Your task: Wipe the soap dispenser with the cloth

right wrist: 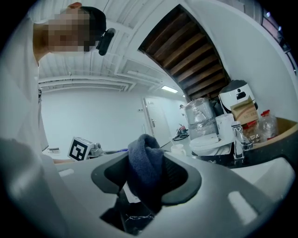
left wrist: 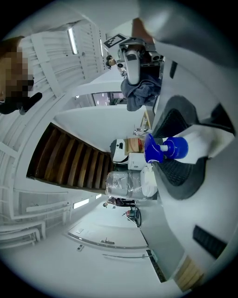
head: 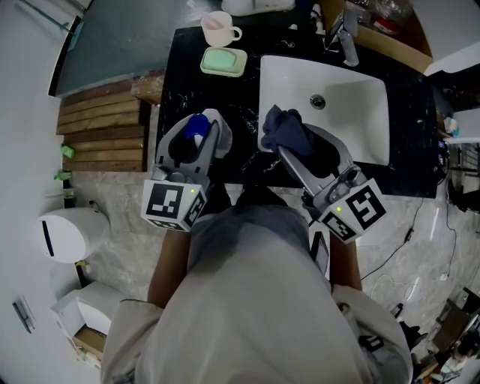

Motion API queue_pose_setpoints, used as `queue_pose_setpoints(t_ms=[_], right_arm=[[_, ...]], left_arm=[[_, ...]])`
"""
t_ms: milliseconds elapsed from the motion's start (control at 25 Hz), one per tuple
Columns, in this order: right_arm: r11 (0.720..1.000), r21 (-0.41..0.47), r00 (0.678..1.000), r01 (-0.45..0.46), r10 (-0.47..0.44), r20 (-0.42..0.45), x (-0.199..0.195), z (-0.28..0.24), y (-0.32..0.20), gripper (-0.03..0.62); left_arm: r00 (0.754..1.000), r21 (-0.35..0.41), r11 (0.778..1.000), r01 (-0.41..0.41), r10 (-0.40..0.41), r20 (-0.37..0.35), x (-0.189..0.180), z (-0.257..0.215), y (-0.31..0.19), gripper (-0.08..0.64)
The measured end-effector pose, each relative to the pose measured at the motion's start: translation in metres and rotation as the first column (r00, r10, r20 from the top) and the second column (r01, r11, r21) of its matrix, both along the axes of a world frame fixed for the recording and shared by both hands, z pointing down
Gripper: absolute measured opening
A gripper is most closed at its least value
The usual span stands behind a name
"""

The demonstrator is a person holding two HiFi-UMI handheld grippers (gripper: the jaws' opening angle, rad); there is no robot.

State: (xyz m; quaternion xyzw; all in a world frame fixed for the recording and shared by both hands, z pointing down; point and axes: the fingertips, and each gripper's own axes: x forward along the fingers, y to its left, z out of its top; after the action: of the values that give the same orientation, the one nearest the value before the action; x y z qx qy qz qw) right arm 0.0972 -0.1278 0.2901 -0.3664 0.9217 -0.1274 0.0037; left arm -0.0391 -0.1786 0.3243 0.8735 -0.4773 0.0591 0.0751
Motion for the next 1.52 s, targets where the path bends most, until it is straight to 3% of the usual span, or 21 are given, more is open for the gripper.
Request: queue_pose_setpoints(t_ms=[1160,1520], right_arm=[[0.998,-0.042,0.998,0.05,-0.051,-0.039,-0.017,0.012,-0.01,0.179],[0.991,-0.08,0.992,0.106,-0.11,-0.055,-0.033,0.018,-0.021,0.179]], left_arm=[[0.998,-0.012,1.0,0.012,-0.013,-0.063,-0.016,-0.003,0.0,0.14],[0.995,-0.012,1.0,0.027,-0.028,-0.094,-0.029,-0.002,-0.003,0.14]])
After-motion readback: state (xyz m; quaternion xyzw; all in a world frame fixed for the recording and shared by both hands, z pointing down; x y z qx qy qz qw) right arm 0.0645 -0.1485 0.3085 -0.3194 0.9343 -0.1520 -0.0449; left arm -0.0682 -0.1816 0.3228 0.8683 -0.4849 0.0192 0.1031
